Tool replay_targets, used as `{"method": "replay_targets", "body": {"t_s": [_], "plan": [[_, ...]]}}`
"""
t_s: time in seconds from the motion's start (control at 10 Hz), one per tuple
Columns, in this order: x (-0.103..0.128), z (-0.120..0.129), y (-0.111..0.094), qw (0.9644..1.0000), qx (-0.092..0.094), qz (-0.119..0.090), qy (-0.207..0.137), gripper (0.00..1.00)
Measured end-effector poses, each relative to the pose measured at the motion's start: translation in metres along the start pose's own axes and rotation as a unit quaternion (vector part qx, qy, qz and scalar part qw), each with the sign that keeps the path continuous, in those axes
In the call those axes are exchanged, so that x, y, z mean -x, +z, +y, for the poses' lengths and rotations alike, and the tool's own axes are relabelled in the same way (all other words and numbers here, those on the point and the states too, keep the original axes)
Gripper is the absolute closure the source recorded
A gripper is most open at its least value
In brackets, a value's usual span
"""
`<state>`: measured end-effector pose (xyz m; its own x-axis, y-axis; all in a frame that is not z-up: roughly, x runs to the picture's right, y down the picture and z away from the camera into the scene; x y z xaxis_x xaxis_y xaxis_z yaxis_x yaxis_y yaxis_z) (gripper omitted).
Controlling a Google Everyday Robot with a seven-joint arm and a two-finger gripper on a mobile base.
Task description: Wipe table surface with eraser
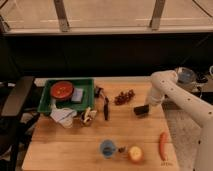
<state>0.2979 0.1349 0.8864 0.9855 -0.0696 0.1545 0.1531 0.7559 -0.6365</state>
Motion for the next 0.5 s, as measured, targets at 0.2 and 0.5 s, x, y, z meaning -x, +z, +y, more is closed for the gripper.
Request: {"method": "replay_targets", "body": {"t_s": [0.2,0.5], "plan": [[-0.017,0.009,0.003,0.9997,0.003,-0.002,0.026,1.0],[-0.035,0.044,0.002,0.9989,-0.003,-0.002,0.046,1.0]]}}
